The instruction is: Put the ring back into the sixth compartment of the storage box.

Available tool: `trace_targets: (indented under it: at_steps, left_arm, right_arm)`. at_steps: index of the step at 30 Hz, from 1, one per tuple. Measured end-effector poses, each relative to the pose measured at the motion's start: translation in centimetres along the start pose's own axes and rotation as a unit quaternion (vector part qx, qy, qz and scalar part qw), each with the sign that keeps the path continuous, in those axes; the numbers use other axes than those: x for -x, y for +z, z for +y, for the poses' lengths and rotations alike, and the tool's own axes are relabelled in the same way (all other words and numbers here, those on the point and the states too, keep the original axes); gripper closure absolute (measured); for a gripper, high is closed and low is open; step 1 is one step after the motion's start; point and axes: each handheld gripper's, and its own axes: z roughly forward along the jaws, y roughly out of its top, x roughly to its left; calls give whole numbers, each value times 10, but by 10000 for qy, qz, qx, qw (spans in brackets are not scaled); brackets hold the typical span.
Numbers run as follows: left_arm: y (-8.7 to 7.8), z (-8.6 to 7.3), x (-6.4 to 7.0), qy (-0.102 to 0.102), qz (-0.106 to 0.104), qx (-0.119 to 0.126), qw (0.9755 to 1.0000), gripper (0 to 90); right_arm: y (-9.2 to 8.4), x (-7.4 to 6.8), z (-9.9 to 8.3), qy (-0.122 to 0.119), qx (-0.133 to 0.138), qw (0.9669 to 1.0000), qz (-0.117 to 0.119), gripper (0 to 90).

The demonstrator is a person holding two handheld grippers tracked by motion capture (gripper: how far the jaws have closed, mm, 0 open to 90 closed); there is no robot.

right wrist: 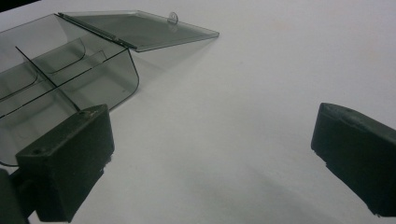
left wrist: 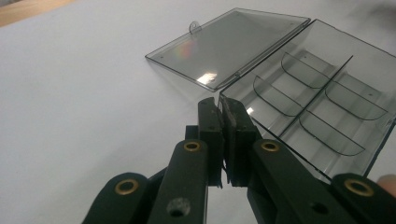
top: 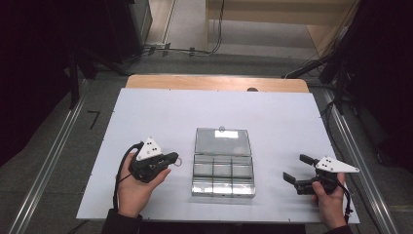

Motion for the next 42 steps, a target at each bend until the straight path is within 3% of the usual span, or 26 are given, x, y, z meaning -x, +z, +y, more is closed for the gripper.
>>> trace_targets:
  at_steps: [21,42]
  left_arm:
    - [-7,11,14,198,-153,139,9996,877]
    - [-2,18,31,375,-522,163,9978,877]
  right_arm:
    - [0,0,0,0,5,10000,2,0]
    - [0,0,0,-2,4,10000,0,0]
